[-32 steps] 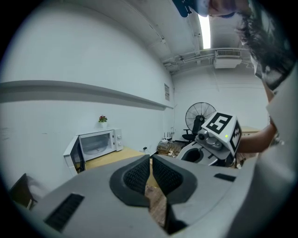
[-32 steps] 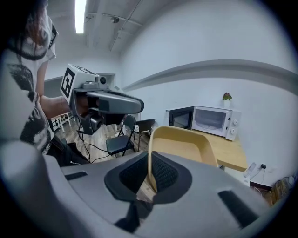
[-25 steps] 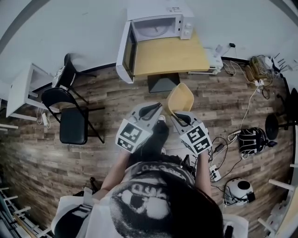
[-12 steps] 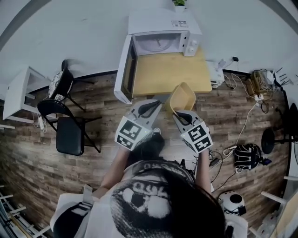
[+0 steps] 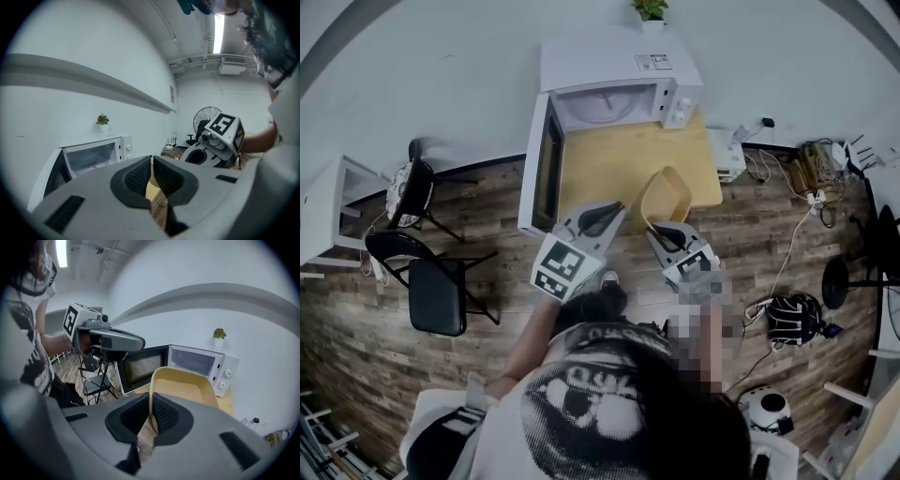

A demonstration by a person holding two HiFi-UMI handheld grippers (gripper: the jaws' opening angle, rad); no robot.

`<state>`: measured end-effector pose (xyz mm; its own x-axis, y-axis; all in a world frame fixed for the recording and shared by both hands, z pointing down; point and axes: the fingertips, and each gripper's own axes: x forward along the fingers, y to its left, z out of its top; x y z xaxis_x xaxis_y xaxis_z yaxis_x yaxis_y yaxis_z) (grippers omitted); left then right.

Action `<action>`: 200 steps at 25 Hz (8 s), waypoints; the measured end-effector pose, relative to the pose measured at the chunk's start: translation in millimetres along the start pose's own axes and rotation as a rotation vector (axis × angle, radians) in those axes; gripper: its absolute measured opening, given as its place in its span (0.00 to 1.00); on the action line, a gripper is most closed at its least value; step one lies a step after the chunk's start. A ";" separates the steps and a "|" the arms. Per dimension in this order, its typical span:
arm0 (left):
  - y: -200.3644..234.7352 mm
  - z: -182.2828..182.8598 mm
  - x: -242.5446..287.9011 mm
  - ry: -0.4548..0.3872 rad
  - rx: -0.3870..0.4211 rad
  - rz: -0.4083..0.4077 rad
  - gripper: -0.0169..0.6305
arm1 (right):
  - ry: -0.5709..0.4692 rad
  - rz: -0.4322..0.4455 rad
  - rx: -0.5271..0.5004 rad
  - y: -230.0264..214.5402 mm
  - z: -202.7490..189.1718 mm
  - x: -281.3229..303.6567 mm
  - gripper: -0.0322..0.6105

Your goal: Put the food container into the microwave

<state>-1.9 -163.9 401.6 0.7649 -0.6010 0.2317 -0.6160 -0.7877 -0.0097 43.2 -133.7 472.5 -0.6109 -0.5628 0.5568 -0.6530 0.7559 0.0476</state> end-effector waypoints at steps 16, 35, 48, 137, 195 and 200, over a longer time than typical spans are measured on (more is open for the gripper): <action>49.3 -10.4 15.3 -0.018 -0.061 0.020 0.05 | 0.073 0.048 -0.037 -25.6 12.2 53.1 0.09; 102.2 -22.2 26.8 0.014 -0.153 0.314 0.05 | 0.090 0.290 -0.191 -72.9 29.0 108.6 0.09; 120.1 -21.4 58.3 0.029 -0.211 0.520 0.05 | 0.118 0.490 -0.376 -118.3 26.2 154.4 0.09; 82.5 -61.5 46.5 0.096 -0.325 0.827 0.05 | -0.029 0.563 -0.449 -115.0 9.8 197.3 0.21; -167.1 -64.7 -31.6 0.059 -0.272 0.880 0.05 | -0.254 0.648 -0.422 17.0 -51.7 -72.2 0.06; -168.4 -60.5 -26.7 0.055 -0.254 0.874 0.05 | -0.246 0.669 -0.430 16.2 -55.6 -74.8 0.06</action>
<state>70.0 -7.0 455.9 0.0003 -0.9575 0.2885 -1.0000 0.0025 0.0093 103.2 -60.9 477.7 -0.9224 0.0309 0.3851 0.0799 0.9905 0.1119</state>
